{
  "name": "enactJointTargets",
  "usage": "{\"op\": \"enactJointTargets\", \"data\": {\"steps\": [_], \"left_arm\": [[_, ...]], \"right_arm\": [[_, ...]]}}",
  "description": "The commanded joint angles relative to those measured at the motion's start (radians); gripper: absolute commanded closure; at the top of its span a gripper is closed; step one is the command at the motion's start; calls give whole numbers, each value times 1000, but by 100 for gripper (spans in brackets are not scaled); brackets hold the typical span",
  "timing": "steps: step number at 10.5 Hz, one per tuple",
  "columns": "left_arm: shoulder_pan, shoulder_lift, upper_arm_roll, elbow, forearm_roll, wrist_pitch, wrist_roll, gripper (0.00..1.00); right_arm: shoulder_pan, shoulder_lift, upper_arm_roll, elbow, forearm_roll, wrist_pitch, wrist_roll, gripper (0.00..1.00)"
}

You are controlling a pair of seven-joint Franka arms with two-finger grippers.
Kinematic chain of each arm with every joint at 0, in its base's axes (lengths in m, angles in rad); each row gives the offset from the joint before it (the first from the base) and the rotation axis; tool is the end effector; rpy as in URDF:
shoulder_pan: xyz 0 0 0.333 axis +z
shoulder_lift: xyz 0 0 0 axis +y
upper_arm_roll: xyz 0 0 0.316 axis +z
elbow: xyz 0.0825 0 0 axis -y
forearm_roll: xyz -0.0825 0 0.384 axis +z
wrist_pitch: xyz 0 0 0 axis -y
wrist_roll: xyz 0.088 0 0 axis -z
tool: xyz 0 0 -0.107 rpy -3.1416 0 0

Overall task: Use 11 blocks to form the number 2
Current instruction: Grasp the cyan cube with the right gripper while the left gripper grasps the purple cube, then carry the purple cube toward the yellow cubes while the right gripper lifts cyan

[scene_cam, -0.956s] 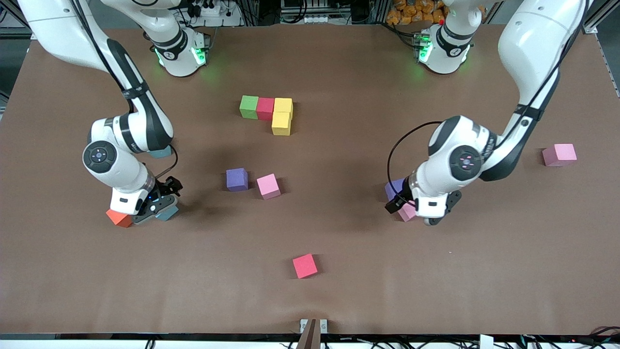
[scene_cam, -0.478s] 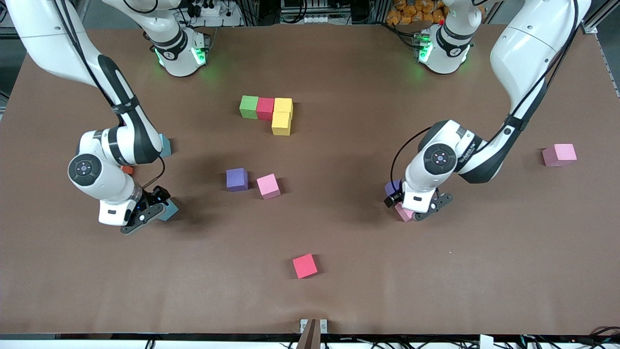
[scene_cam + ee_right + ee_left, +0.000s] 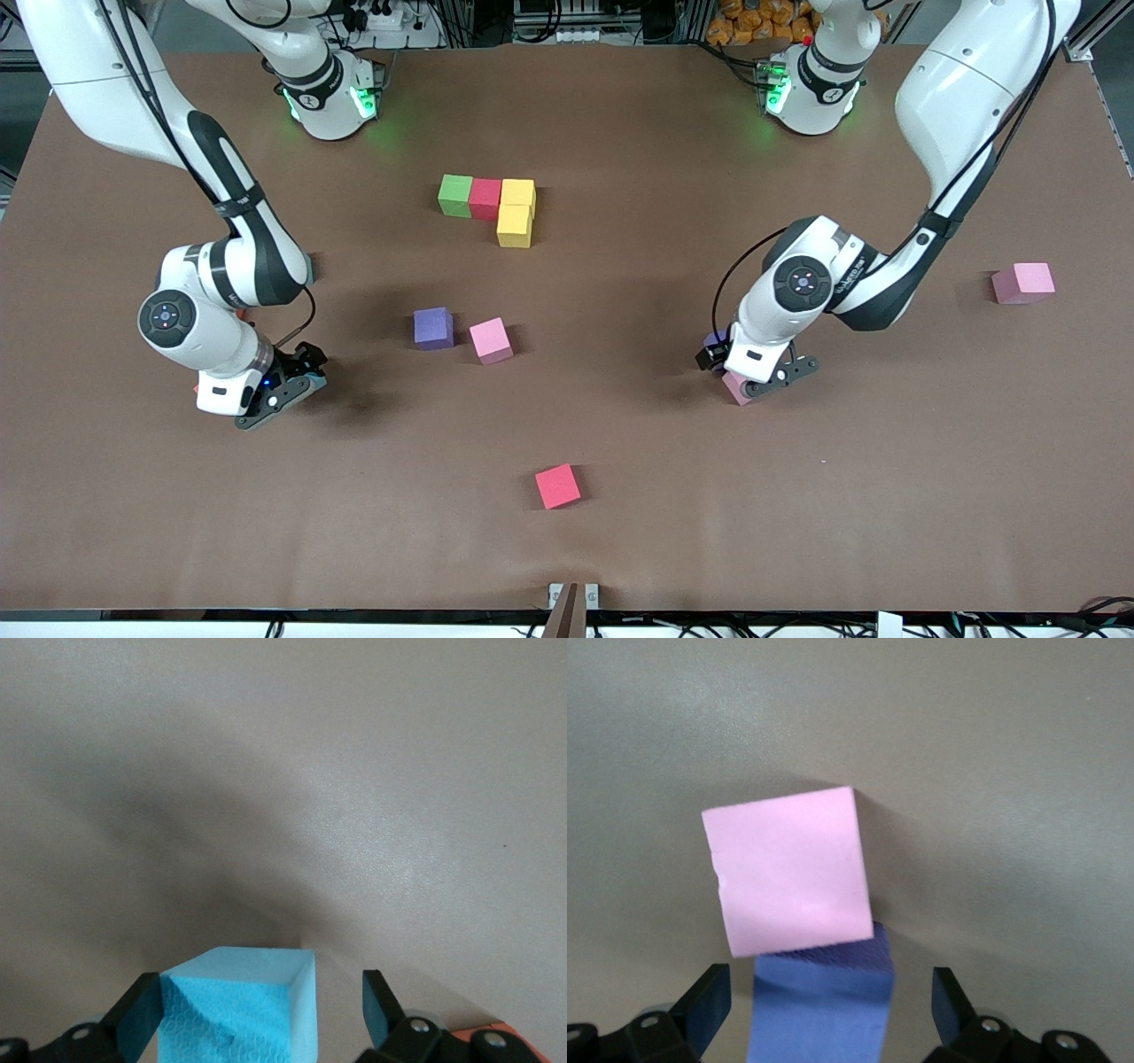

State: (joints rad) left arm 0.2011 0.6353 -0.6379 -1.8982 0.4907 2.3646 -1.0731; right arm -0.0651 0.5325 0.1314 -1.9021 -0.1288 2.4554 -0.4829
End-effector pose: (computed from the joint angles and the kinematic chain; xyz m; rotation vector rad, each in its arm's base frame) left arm 0.5788 -0.2418 0.2189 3.0696 0.5749 -0.0264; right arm 0.6332 0.0380 0.2225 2.9665 0.9649 0.0369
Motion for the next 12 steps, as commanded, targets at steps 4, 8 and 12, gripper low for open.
{"op": "enactJointTargets", "data": {"steps": [4,8,12], "left_arm": [[3,-19,-11,-50,23,51,-25,0],[1,-8,-11,-48,23,51,-27,68],[-15,-23,-23,-35,23,44,-5,83]], "right_arm": [[-4,-2,4,21,20,-39,-19,0],[-18,-11,-6,17,142,-99,26,0],[-9,-28,-70,14,127,-107,295,0]]}}
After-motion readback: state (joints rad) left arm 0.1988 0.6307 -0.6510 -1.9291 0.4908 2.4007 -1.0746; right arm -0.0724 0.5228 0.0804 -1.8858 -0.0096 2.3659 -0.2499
